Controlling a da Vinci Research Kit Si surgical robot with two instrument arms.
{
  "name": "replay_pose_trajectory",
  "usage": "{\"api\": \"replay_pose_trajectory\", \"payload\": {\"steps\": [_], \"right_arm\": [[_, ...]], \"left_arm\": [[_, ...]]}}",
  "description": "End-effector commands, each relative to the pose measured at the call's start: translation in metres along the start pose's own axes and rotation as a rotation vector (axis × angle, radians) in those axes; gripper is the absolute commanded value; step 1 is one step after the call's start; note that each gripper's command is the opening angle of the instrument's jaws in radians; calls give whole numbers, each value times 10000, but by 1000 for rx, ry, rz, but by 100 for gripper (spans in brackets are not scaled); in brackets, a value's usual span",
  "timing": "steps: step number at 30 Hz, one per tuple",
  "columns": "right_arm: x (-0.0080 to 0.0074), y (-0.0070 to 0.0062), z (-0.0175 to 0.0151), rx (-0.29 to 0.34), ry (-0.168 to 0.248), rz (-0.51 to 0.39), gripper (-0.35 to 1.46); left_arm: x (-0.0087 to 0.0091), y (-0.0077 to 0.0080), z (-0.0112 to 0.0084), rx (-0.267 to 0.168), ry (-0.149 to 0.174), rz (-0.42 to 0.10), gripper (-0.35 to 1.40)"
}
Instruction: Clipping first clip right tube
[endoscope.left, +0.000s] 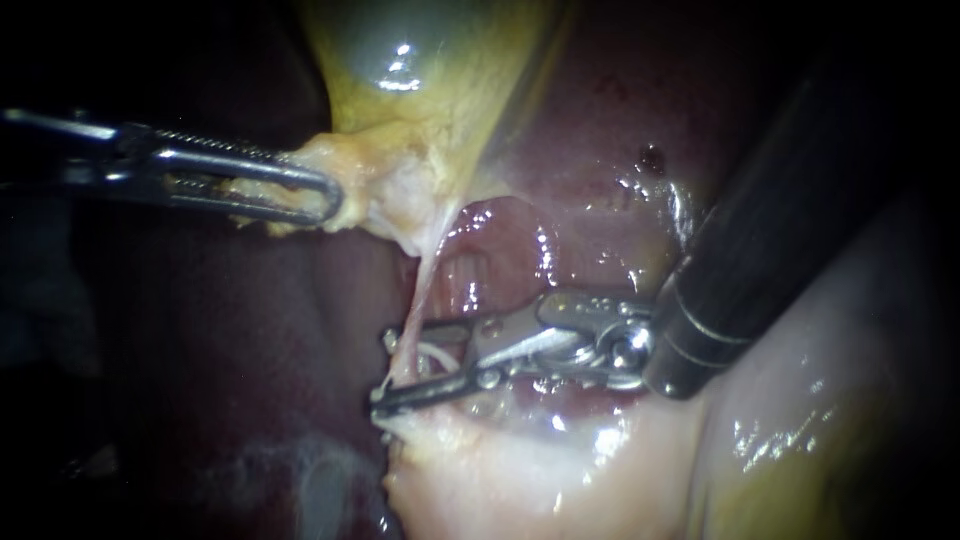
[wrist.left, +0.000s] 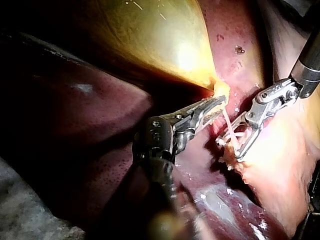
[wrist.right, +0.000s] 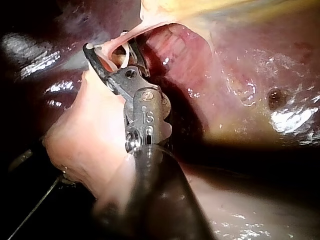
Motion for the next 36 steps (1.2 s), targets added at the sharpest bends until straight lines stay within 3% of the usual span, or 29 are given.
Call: {"api": "replay_pose_trajectory", "payload": {"steps": [1,7,15,22,29,36], "right_arm": [[0,0,-2,1,-1,-1,49],[-2,-2,-18,-13,3,6,49],[-13,-5,-61,-41,-41,5,49],[-17,-12,-88,-32,-45,5,50],[-14,-19,-93,-28,-49,6,50],[-7,-32,-84,-18,-23,9,50]], "left_arm": [[0,0,0,0,0,0,-35],[0,0,-1,-1,0,0,-35],[0,-1,-1,-1,0,0,-35],[-1,-1,-1,-1,0,1,-35],[-1,-1,-1,-1,-1,1,-35],[-1,-1,-1,-1,-1,1,-35]]}}
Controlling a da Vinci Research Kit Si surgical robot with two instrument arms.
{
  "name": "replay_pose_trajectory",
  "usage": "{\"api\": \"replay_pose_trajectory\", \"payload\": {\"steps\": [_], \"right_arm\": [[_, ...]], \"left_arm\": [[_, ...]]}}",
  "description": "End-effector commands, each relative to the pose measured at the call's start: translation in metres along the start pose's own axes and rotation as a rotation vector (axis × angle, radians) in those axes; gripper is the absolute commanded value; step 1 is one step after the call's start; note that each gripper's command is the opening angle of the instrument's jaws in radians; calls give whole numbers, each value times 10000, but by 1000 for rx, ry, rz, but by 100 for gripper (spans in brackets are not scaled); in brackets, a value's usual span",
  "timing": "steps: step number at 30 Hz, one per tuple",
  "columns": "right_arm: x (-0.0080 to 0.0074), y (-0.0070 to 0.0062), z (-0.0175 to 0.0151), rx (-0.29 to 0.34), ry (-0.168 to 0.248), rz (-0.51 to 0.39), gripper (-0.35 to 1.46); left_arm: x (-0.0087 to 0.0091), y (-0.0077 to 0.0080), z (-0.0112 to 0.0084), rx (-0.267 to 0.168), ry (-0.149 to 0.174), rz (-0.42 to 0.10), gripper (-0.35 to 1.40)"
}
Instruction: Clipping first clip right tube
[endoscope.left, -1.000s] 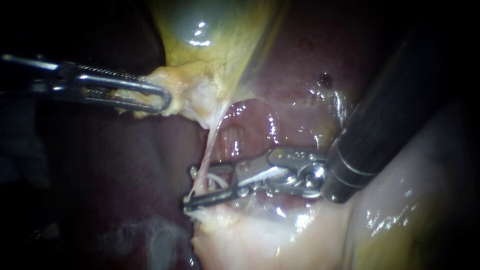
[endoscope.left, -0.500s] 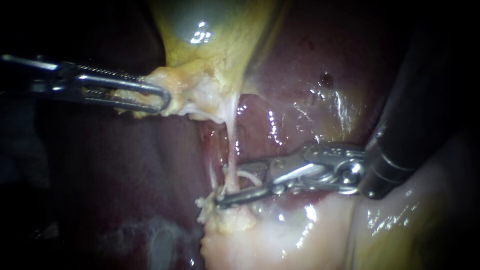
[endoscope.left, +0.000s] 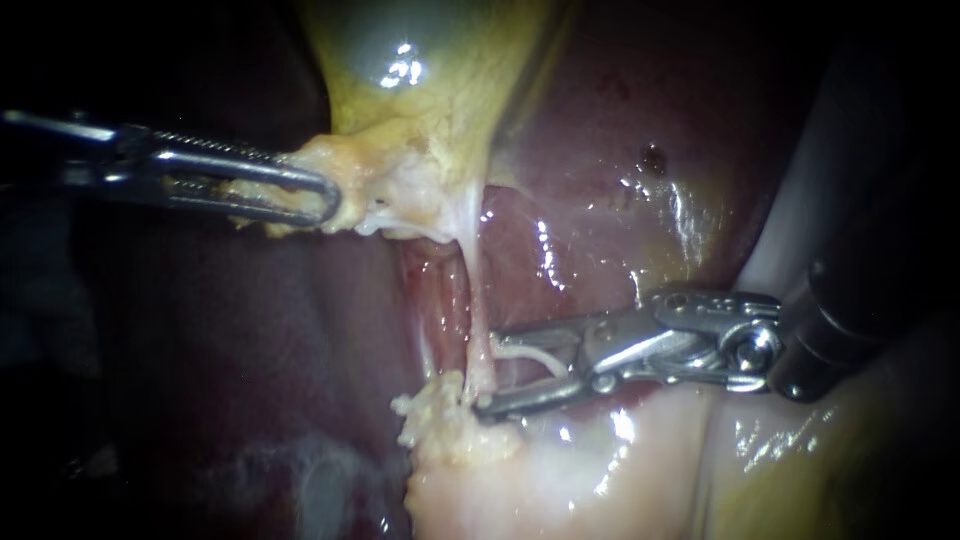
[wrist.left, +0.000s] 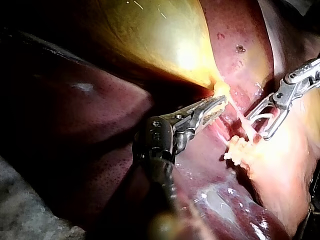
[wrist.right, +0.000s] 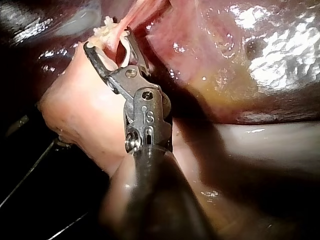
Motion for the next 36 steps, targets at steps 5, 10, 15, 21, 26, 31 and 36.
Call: {"api": "replay_pose_trajectory", "payload": {"steps": [5,10,15,21,26,31,36], "right_arm": [[4,9,13,-11,3,2,50],[1,19,28,-19,8,0,50],[-11,29,41,-32,-7,3,50],[-19,35,48,-40,-12,10,50],[-14,35,54,-42,-2,12,50],[-9,30,55,-2,34,27,50],[0,14,56,56,62,44,50]], "left_arm": [[0,0,0,0,0,0,-35],[0,0,0,0,0,0,-35],[0,0,1,1,0,0,-35],[-1,0,1,1,0,0,-35],[-1,0,1,1,1,0,-35],[-1,0,1,1,1,0,-35],[-1,0,2,1,1,1,-35]]}}
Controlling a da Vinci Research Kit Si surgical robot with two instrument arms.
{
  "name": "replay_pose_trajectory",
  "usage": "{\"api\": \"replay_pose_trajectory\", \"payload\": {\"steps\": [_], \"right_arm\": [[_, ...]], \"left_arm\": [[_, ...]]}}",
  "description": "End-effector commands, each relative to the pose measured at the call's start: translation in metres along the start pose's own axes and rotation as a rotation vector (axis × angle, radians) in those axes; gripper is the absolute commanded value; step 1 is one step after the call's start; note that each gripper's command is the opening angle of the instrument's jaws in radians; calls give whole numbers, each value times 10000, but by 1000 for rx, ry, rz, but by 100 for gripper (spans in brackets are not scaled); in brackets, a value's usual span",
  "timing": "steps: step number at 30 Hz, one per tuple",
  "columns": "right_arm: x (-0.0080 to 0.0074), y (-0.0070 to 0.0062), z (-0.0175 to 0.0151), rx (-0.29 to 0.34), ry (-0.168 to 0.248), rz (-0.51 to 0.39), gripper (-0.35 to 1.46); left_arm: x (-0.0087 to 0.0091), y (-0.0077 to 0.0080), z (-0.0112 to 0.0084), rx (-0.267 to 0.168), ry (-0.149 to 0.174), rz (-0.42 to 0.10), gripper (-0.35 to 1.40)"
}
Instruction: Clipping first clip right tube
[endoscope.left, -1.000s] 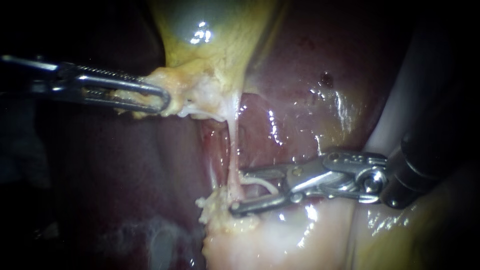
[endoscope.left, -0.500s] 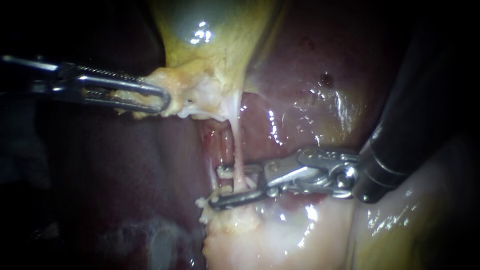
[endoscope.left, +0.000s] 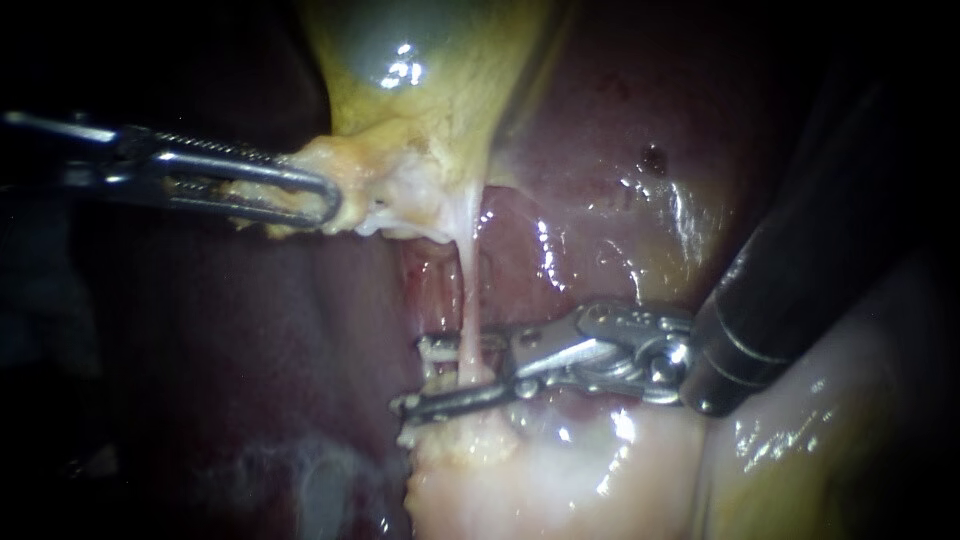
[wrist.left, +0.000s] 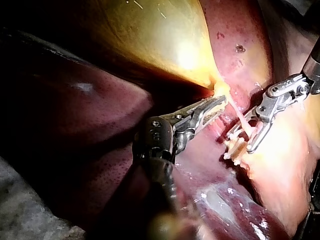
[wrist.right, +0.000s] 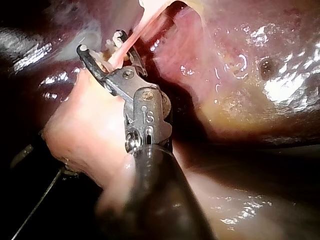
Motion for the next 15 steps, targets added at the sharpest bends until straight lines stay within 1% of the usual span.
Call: {"api": "replay_pose_trajectory", "payload": {"steps": [1,3,4,8,11,15], "right_arm": [[3,-6,2,14,6,8,50],[6,-15,6,34,14,6,50],[7,-20,8,44,12,10,50],[10,-35,14,75,4,7,50],[11,-38,15,89,-3,2,50],[11,-35,13,84,-1,3,50]], "left_arm": [[0,0,0,0,0,0,-35],[0,0,0,0,0,0,-35],[0,0,0,0,0,0,-35],[0,0,0,0,0,0,-35],[0,0,0,0,0,0,-35],[0,0,0,0,0,0,-35]]}}
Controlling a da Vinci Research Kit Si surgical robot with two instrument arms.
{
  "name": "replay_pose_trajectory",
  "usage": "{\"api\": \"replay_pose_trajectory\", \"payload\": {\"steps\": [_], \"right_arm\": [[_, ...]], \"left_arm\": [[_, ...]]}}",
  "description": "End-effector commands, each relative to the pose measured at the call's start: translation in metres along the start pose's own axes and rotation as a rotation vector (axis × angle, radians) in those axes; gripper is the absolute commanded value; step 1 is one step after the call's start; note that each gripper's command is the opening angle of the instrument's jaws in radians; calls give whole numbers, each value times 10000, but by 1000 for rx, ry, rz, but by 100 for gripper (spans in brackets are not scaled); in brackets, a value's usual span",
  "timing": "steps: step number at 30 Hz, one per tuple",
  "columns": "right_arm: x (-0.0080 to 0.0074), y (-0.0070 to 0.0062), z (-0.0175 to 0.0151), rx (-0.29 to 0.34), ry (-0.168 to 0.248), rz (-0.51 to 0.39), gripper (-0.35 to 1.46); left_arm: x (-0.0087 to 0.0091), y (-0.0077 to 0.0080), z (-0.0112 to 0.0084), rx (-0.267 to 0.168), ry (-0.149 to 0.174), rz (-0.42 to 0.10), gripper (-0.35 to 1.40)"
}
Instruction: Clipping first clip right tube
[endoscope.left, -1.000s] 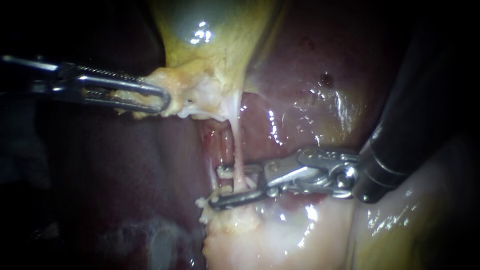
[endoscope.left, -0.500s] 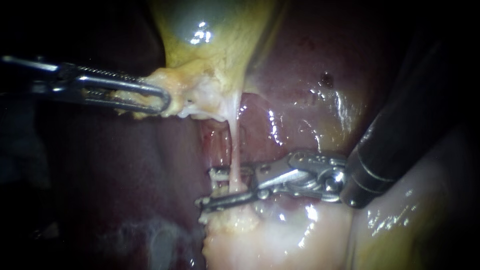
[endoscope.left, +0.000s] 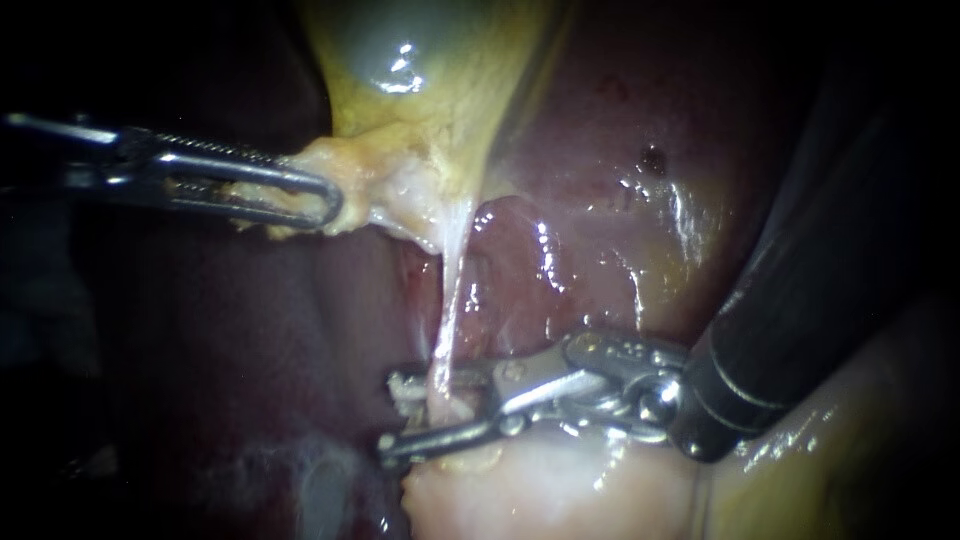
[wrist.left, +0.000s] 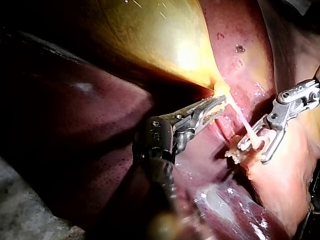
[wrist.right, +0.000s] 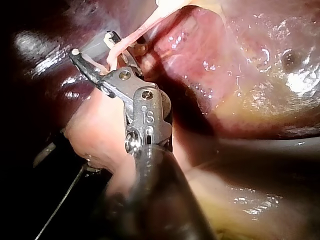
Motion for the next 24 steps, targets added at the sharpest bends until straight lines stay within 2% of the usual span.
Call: {"api": "replay_pose_trajectory", "payload": {"steps": [1,12,15,24], "right_arm": [[-1,2,-1,-4,1,6,50],[-1,9,-6,-18,-5,20,38],[-1,11,-7,-27,-20,20,32],[-3,16,-13,-44,-38,21,0]], "left_arm": [[0,0,0,0,0,0,-35],[0,0,0,0,0,0,-35],[0,0,0,0,0,0,-35],[0,0,0,0,0,0,-35]]}}
